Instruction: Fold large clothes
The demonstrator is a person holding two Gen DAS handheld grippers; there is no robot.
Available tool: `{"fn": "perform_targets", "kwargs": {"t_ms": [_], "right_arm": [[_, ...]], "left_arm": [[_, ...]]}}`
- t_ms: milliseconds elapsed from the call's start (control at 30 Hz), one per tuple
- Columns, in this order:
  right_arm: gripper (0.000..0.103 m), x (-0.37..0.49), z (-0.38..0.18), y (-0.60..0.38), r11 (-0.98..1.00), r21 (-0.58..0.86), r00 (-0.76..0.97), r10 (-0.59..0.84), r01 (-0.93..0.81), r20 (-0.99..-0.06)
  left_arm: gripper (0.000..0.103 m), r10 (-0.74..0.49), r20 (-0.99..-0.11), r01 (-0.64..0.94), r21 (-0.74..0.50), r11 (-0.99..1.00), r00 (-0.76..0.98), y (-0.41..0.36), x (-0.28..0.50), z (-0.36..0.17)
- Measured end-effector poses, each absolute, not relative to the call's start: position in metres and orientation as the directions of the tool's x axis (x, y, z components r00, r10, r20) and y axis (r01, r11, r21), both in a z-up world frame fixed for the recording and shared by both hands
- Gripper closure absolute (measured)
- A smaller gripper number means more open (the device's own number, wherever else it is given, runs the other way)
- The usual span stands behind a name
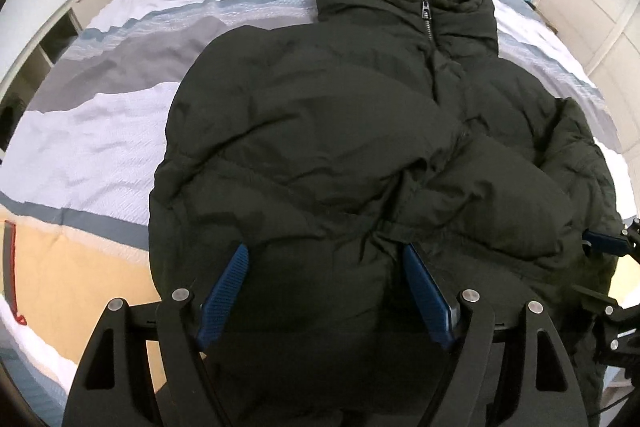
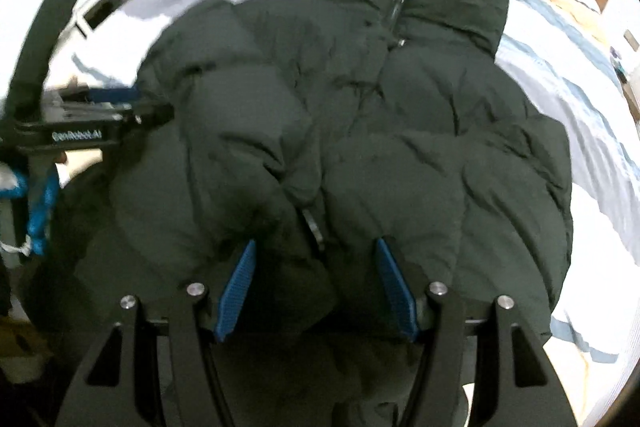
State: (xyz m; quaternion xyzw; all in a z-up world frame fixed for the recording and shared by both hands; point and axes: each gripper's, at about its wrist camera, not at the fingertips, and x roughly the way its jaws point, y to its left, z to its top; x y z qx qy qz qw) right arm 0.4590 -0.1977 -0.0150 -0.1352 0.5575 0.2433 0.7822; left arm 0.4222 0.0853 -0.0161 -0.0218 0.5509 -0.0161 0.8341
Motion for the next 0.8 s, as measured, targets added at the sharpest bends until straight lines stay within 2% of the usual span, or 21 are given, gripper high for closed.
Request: {"fn": "perform_targets", "kwargs": {"t_ms": [800], "right_arm": [[0.043, 0.459, -0.017, -0.188, 0.819, 0.039, 0.183, 0.174, -0.572, -0.968]], "left_arm": [[0.019, 0.009, -0.930, -0.027, -0.001, 1.000, 0.368, 0.081, 0.419, -0.019]]}}
